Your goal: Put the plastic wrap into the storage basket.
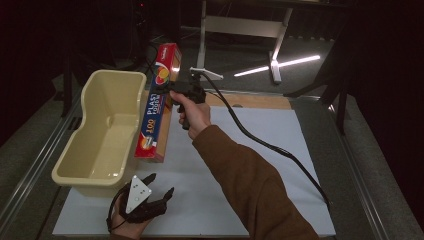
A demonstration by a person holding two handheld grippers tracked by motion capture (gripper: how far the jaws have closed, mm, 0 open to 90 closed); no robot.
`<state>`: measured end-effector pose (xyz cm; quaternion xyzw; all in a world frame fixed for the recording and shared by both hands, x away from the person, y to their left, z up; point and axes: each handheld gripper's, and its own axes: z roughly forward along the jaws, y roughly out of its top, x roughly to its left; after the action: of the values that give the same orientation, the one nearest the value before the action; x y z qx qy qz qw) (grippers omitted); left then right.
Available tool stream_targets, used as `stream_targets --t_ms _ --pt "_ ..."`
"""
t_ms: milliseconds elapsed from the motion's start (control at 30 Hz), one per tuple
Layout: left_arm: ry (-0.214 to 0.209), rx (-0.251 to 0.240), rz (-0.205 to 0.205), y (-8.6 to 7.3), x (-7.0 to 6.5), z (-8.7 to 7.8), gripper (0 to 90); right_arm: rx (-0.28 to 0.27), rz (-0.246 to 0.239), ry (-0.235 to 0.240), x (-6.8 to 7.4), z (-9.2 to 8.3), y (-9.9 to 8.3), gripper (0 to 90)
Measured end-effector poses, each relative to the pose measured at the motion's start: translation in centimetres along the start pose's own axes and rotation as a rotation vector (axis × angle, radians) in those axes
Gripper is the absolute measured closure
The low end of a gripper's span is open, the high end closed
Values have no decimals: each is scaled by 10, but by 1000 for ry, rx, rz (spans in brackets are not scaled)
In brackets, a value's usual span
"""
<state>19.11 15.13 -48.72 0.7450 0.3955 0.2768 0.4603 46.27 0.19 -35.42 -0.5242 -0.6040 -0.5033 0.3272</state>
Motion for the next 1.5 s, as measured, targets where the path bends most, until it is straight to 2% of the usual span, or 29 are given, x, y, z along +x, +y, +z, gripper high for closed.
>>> stream_targets --t_ms 33,67,267,300,367,400,500,633,700,767,800,867,900,967,1000,1033,1200,1300,1500 --pt "0 0 0 0 0 0 295 0 0 0 0 0 0 403" --pt "-1 -2 1 0 0 -1 295 5 6 -1 1 8 -1 404" --pt "1 -10 -8 0 0 -1 295 30 25 13 4 33 -4 403" --pt "1 -10 -8 0 0 -1 295 30 25 13 4 33 -4 403" --pt "0 -10 -7 0 0 -1 296 40 57 48 2 43 -5 402" --pt "-4 -9 -6 0 0 -1 295 43 67 51 2 46 -5 402" --pt "-6 -10 -5 0 0 -1 295 42 61 34 2 53 -5 402" --pt "-12 -13 -9 0 0 0 295 38 97 37 1 63 -6 402" --pt "-13 -14 -8 0 0 0 295 38 88 31 1 64 -6 402" --pt "-13 -17 -8 0 0 0 296 49 54 6 5 69 -7 402" --pt "-14 -17 -10 0 0 0 296 54 52 11 6 72 -8 402" --pt "-15 -20 -12 0 1 0 296 60 81 41 6 77 -11 401" --pt "-15 -20 -12 0 1 0 296 60 81 41 6 77 -11 401" --pt "-15 -24 -12 1 1 -1 296 74 65 25 10 88 -15 401" --pt "-15 -24 -12 1 1 -1 296 74 65 25 10 88 -15 401" --pt "-14 -26 -12 1 1 -1 296 93 46 21 13 95 -19 402" --pt "-16 -35 -15 0 3 -4 296 97 67 16 12 108 -22 401" --pt "-17 -46 -15 0 3 -6 296 99 62 -9 7 117 -24 400" --pt "-16 -49 -20 0 3 -7 296 103 88 -39 -2 127 -28 397"
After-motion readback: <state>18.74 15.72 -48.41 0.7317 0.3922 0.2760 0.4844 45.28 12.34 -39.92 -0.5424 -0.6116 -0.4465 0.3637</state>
